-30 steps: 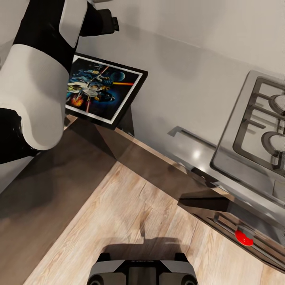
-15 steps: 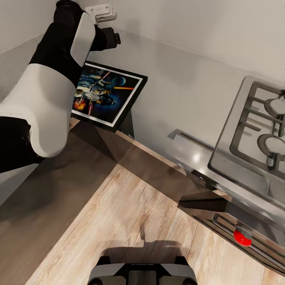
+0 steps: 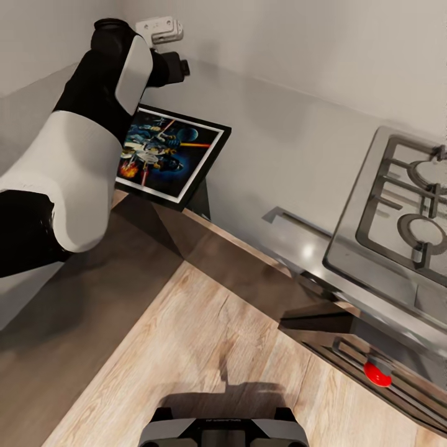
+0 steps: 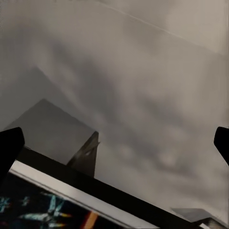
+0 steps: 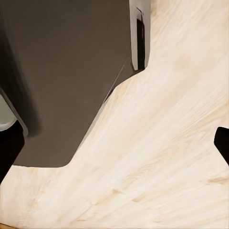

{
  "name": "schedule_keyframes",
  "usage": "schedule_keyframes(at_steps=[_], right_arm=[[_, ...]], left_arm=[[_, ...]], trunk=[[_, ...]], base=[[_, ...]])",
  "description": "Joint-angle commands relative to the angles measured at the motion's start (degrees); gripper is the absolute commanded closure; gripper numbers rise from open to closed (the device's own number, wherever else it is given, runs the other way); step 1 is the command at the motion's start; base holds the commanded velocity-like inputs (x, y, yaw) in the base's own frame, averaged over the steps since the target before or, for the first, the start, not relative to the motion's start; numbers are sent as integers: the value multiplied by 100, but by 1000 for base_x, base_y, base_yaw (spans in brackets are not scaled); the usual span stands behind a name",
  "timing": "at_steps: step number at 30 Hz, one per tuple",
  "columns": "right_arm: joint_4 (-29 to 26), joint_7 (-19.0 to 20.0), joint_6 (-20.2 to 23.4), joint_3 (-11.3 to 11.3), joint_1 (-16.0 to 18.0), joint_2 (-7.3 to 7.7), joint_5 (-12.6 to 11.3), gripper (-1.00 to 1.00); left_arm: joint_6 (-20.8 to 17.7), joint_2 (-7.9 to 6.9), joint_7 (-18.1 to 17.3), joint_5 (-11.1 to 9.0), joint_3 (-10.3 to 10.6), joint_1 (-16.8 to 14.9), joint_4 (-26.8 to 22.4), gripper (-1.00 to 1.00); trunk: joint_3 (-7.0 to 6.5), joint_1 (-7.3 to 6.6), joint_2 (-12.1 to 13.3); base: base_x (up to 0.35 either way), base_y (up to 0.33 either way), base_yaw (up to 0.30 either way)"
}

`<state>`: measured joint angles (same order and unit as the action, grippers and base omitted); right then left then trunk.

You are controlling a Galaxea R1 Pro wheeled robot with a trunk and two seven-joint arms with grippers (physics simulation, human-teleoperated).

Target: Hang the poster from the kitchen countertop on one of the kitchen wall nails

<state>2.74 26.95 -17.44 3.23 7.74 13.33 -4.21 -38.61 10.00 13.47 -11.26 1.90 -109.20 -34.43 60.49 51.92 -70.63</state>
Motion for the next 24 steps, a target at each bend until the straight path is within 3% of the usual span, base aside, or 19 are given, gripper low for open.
schedule_keyframes(at_steps=[1, 18, 24], right_arm=[[25, 47, -19, 29, 8, 3, -45, -100], [25, 34, -22, 29, -1, -4, -39, -100], [25, -244, -22, 22, -1, -19, -36, -100]], left_arm=[[-10, 0, 50, -60, 12, 17, -5, -100], [12, 0, 52, -66, 12, 173, -11, -100], [12, 0, 51, -69, 12, 187, -12, -100]], trunk=[[-7, 0, -2], [-167, 0, -2], [-224, 0, -2]], base=[[0, 0, 0], [0, 0, 0], [0, 0, 0]])
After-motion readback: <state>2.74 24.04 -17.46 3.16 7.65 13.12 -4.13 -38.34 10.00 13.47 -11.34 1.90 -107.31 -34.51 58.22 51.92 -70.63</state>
